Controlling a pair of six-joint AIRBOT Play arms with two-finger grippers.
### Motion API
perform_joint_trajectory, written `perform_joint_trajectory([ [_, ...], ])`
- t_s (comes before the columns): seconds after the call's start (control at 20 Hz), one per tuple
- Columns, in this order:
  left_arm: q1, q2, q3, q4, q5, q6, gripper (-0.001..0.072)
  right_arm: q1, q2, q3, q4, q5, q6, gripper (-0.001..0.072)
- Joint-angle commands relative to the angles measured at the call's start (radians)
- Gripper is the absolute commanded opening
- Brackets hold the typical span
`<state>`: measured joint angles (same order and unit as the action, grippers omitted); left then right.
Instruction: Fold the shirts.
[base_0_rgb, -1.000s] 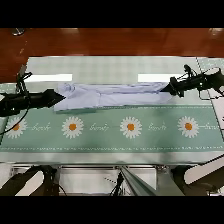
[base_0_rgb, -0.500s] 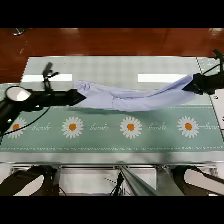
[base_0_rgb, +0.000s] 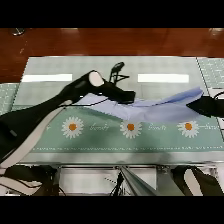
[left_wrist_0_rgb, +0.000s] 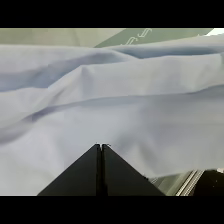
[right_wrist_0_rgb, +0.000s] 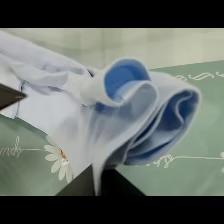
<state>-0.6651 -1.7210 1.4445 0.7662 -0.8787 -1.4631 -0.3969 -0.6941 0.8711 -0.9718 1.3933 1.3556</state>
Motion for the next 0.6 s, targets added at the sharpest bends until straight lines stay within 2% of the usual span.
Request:
perform_joint_trajectory([
  [0.0,-0.113,-0.169,0.195,0.04,-0.039,-0.125,0.0014,0.002,0.069,-0.019,0.047,0.01,0.023,0.0031],
  [0.3,-0.276,-0.306,0.289,-0.117,-0.051,-0.131,0.0015,0.033,0.069,-0.019,0.075,-0.028,0.02,0.0031],
  [0.4,-0.268,-0.304,0.294,-0.155,-0.06,-0.117,0.0016,0.033,0.069,-0.019,0.077,-0.031,0.021,0.0032],
  [0.55,-0.155,-0.245,0.298,-0.152,-0.116,-0.078,0.0016,0.033,0.069,-0.019,0.097,-0.032,0.02,0.0032],
])
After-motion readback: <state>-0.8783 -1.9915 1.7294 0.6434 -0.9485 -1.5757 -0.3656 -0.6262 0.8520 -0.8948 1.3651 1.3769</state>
